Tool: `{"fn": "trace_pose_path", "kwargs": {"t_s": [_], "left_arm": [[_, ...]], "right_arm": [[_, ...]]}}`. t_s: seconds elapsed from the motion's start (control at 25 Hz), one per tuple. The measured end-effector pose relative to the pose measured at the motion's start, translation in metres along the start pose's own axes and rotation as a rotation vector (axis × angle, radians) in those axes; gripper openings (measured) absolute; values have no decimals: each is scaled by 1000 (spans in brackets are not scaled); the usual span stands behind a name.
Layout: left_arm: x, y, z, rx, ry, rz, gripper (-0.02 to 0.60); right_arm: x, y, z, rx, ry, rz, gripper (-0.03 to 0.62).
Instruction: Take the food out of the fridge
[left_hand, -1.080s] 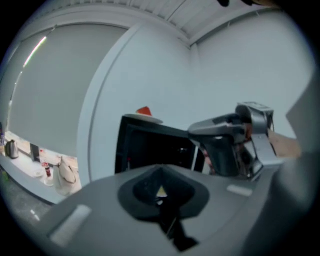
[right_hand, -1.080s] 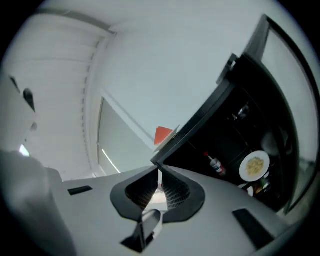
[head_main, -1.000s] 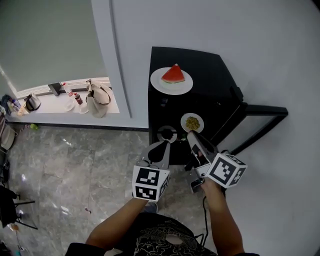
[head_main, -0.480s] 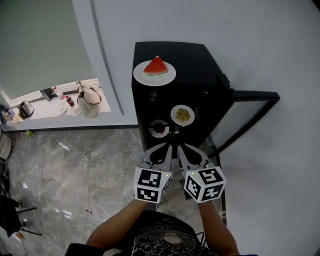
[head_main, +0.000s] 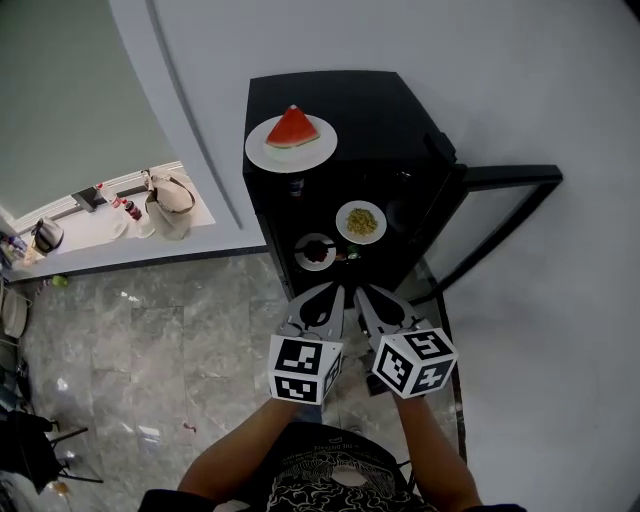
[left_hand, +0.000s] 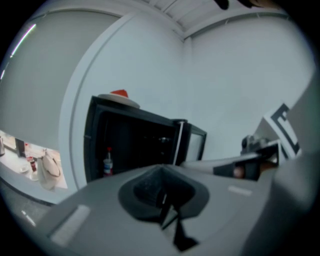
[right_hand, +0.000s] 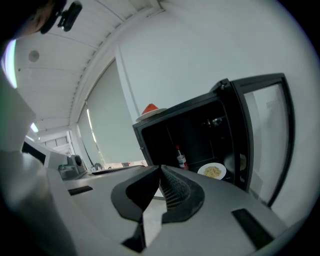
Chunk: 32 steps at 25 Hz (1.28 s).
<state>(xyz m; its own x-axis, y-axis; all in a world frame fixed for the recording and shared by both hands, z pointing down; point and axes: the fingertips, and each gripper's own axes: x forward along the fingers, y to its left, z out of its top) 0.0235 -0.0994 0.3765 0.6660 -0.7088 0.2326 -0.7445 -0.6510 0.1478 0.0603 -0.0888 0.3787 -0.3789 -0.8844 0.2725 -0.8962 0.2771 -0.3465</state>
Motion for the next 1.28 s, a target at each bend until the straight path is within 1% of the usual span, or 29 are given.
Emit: {"fn": "trace_pose_path", "kwargs": {"t_s": [0.2, 0.28, 0.44, 0.68, 0.76, 0.84, 1.08, 1.28], "left_arm": [[35, 9, -10, 0, 32, -45, 1], [54, 12, -15, 10, 46, -67, 2], [88, 21, -24, 28, 71, -113, 2], [129, 41, -40, 25, 120, -160, 2], [139, 48, -46, 28, 142, -171, 2], [148, 54, -52, 42, 164, -183, 2], [164, 70, -57, 74, 199, -209, 2], [169, 80, -60, 79, 212, -218, 2]], "right_arm": [[23, -53, -16, 315, -53, -17, 8], [36, -77, -24, 398, -62, -37, 8], [66, -118, -39, 513, -85, -80, 9], [113, -169, -61, 692, -132, -120, 11], [129, -185, -71, 733, -140, -135, 28], [146, -199, -81, 762, -150, -151, 67], [184, -238, -117, 935, -147, -228, 67], [199, -255, -127, 1044, -184, -239, 67]]}}
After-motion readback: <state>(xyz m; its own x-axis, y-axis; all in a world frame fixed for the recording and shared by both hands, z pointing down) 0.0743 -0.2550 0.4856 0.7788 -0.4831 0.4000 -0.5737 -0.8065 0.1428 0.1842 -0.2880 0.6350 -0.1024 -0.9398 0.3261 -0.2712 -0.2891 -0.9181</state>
